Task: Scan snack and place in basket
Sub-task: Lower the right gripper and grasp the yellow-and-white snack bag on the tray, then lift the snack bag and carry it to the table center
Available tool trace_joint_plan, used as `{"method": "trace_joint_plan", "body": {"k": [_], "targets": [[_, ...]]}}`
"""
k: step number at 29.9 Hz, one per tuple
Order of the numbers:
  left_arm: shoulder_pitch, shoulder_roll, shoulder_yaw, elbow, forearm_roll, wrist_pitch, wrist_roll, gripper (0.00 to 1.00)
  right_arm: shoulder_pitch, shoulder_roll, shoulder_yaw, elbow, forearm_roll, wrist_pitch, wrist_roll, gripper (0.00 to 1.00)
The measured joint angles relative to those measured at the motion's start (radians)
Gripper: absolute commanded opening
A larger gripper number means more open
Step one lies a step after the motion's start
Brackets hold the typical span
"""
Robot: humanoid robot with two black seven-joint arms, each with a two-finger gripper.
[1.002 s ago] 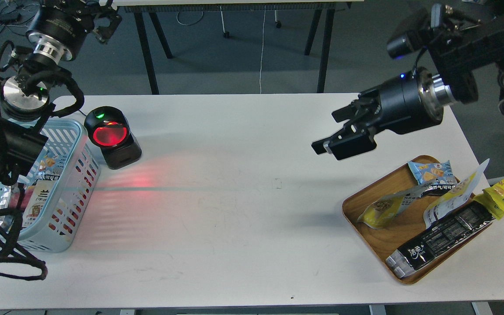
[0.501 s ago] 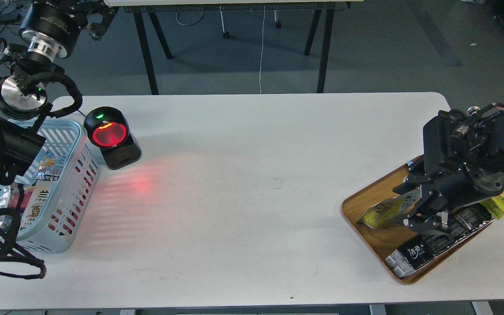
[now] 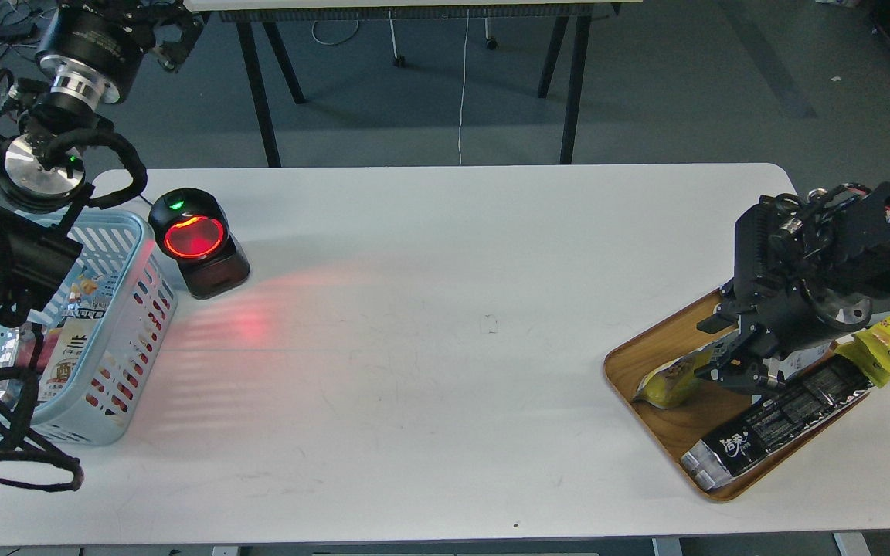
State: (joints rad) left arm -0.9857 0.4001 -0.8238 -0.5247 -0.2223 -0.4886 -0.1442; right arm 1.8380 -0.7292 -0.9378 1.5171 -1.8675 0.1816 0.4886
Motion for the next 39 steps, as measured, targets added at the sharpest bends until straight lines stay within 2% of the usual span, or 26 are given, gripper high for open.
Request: {"method": "trace_joint_plan", "body": {"k": [3, 6, 7, 16, 23, 34, 39], "targets": [[-0.001, 0.000, 0.000, 0.002, 0.000, 0.000, -0.001, 1.00, -0.016, 0.002, 0.007, -0.021, 0.002, 0.000, 0.000, 0.26], [-0.001, -0.003, -0.001, 0.013, 0.000, 0.000, -0.002, 1.00, -0.021, 0.002, 0.017, -0.024, 0.014, -0.001, 0.000, 0.04], [-0.001, -0.004, -0.001, 0.017, 0.000, 0.000, -0.003, 1.00, -0.022, 0.002, 0.022, -0.025, 0.022, 0.000, 0.000, 0.00], [-0.005, -0.003, 0.000, 0.023, 0.000, 0.000, -0.018, 1.00, -0.018, -0.010, 0.039, -0.022, 0.040, 0.001, 0.000, 0.00], [-0.008, 0.000, -0.003, 0.023, 0.000, 0.000, -0.019, 1.00, 0.057, -0.006, 0.094, -0.018, 0.050, 0.005, 0.000, 0.00], [-0.017, 0.000, 0.000, 0.023, 0.000, 0.000, -0.018, 1.00, 0.111, 0.270, 0.213, -0.157, 0.217, 0.002, 0.000, 0.00], [-0.019, 0.002, 0.000, 0.023, 0.000, 0.000, -0.017, 1.00, 0.101, 0.360, 0.255, -0.183, 0.260, -0.005, 0.000, 0.00]]}}
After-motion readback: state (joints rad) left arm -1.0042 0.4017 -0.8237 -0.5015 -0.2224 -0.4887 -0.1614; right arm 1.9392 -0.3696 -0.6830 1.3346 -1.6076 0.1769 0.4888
